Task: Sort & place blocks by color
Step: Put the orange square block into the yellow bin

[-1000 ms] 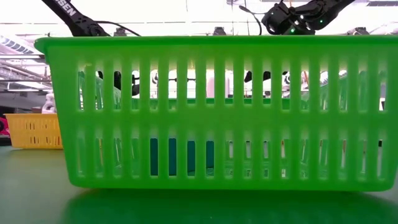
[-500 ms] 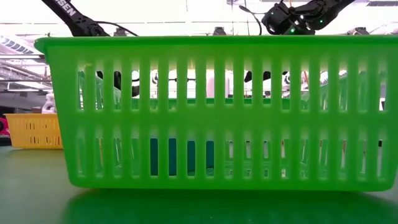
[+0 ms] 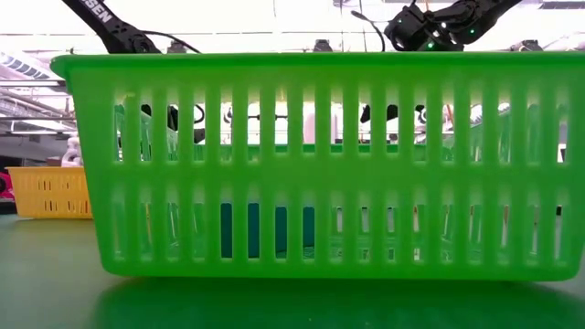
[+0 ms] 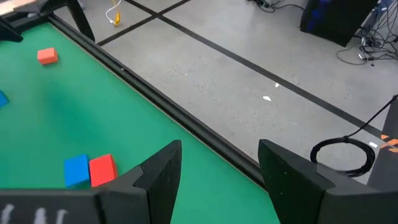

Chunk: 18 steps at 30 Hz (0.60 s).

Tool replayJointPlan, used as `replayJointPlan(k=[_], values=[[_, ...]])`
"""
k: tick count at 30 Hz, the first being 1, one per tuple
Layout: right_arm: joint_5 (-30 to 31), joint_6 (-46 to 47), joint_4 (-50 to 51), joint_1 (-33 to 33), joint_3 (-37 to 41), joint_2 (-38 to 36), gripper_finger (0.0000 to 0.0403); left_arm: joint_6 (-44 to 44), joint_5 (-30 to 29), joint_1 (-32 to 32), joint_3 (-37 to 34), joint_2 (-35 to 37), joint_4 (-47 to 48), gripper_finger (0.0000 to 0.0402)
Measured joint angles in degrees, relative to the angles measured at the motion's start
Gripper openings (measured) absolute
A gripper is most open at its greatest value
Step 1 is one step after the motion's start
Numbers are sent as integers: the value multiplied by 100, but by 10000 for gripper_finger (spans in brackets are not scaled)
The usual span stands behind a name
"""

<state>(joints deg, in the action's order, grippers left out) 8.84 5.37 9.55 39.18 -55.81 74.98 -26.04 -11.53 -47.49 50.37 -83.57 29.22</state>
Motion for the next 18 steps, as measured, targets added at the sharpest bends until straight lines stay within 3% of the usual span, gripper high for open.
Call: replayJointPlan(k=[3,5,12,18], values=[[3,-2,79,0,3,0,206,-26,11,34,0,0,-74,16],[5,-2,17,0,69,0,206,-24,22,38,0,0,-194,9],[7,-2,4,0,498,0,206,208,-704,38,0,0,-153,57],[7,-2,-165,0,821,2,206,-78,-776,-21,0,0,170,134]])
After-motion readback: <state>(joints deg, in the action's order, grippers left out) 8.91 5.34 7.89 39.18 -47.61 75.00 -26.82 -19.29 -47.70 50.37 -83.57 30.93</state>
